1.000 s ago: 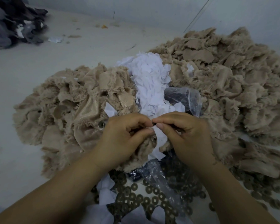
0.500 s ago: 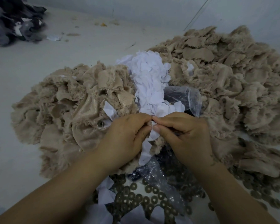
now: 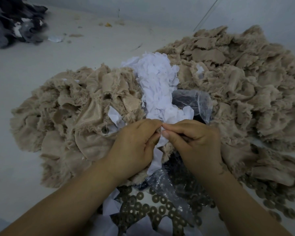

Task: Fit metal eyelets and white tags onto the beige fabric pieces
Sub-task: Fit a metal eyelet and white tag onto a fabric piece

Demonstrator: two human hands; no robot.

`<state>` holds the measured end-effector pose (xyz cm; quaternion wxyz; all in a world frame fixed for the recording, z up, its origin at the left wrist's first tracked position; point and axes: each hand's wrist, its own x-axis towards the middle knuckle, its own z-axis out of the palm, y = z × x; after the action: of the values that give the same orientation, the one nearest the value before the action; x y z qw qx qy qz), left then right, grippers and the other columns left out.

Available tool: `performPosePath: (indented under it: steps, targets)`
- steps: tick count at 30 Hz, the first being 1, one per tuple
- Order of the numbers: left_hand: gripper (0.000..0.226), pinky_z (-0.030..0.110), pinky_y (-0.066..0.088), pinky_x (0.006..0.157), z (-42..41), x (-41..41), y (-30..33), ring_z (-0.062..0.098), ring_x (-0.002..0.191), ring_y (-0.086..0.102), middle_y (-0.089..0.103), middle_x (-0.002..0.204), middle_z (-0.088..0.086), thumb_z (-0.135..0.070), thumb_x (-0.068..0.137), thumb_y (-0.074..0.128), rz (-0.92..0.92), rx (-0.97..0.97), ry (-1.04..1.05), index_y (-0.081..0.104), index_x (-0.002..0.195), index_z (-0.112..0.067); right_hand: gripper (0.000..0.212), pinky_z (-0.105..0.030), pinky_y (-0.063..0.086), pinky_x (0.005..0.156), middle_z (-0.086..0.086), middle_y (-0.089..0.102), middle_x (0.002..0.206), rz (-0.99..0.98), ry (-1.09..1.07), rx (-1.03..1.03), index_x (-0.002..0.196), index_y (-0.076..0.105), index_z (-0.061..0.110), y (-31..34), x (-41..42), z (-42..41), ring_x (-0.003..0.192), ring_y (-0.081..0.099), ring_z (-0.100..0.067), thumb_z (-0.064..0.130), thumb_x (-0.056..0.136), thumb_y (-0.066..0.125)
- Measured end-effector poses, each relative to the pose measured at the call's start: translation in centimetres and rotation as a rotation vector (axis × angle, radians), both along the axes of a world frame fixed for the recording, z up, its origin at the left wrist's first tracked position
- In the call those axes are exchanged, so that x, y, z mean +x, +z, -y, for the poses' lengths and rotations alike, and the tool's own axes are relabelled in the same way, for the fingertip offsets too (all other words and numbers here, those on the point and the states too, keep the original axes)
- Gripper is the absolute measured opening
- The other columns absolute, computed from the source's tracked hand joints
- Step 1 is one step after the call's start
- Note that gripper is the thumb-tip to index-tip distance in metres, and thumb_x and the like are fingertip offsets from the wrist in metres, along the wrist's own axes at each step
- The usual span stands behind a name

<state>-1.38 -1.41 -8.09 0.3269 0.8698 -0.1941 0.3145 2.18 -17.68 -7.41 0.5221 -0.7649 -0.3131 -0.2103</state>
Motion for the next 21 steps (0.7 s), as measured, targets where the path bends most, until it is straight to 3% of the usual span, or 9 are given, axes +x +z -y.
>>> performPosePath:
  steps: [5, 9, 11, 13, 15, 18, 21]
  targets:
    - [0.026, 0.029, 0.047, 0.066, -0.1, 0.0, 0.1, 0.013, 0.078, 0.057, 0.07, 0.085, 0.011, -0.012, 0.093, 0.049, 0.007, -0.005, -0.002, 0.069, 0.097, 0.003, 0.018, -0.018, 0.057, 0.072, 0.006, 0.075, 0.087, -0.023, -0.033, -0.017, 0.094, 0.078, 0.009, 0.0, -0.2, -0.1, 0.08, 0.071, -0.001, 0.023, 0.083, 0.073]
    - [0.022, 0.03, 0.044, 0.063, -0.4, 0.5, 1.1, 0.013, 0.074, 0.054, 0.069, 0.082, 0.009, -0.016, 0.093, 0.054, -0.001, 0.066, 0.012, 0.069, 0.095, 0.0, 0.02, -0.011, 0.054, 0.07, 0.015, 0.074, 0.09, -0.118, -0.135, -0.049, 0.106, 0.075, 0.019, 1.1, -0.1, 0.4, 0.078, 0.069, 0.006, 0.024, 0.087, 0.073]
    - [0.023, 0.031, 0.043, 0.063, -0.6, 0.7, 1.7, 0.012, 0.072, 0.053, 0.067, 0.078, 0.008, -0.02, 0.093, 0.054, -0.012, 0.043, 0.059, 0.068, 0.093, -0.001, 0.024, -0.029, 0.06, 0.068, 0.011, 0.076, 0.085, -0.175, -0.231, -0.056, 0.103, 0.078, 0.021, 2.0, 0.1, 0.9, 0.071, 0.071, -0.005, 0.038, 0.093, 0.065]
    - [0.024, 0.025, 0.043, 0.062, -0.9, 0.8, 2.1, 0.01, 0.071, 0.053, 0.067, 0.077, 0.005, -0.024, 0.094, 0.054, -0.03, -0.029, 0.103, 0.068, 0.093, -0.003, 0.039, -0.046, 0.06, 0.062, 0.006, 0.073, 0.068, -0.255, -0.303, -0.109, 0.079, 0.075, 0.022, 3.1, 0.3, 1.9, 0.062, 0.07, -0.015, 0.049, 0.091, 0.05]
    - [0.021, 0.024, 0.044, 0.064, -1.0, 0.8, 2.3, 0.01, 0.072, 0.055, 0.067, 0.078, 0.004, -0.023, 0.094, 0.059, -0.043, -0.087, 0.14, 0.068, 0.095, -0.005, 0.035, -0.047, 0.061, 0.06, 0.002, 0.071, 0.061, -0.47, -0.204, -0.278, 0.071, 0.072, 0.02, 4.2, 0.4, 2.5, 0.057, 0.07, -0.016, 0.042, 0.086, 0.049]
    - [0.015, 0.03, 0.047, 0.066, -0.8, 1.0, 2.6, 0.01, 0.074, 0.058, 0.068, 0.081, 0.002, -0.02, 0.091, 0.063, -0.068, -0.128, 0.157, 0.07, 0.095, -0.007, 0.011, -0.043, 0.063, 0.073, 0.002, 0.076, 0.076, -0.827, 0.115, -0.477, 0.081, 0.075, 0.02, 4.4, -0.1, 1.9, 0.073, 0.074, -0.014, 0.026, 0.082, 0.066]
    - [0.015, 0.033, 0.051, 0.069, -0.4, 1.2, 2.8, 0.007, 0.076, 0.061, 0.067, 0.083, -0.005, -0.024, 0.09, 0.063, -0.122, -0.2, 0.161, 0.07, 0.095, -0.012, 0.025, -0.048, 0.058, 0.081, -0.001, 0.076, 0.087, -0.791, 0.145, -0.454, 0.09, 0.074, 0.016, 3.7, -0.8, 0.6, 0.083, 0.072, -0.02, 0.036, 0.076, 0.079]
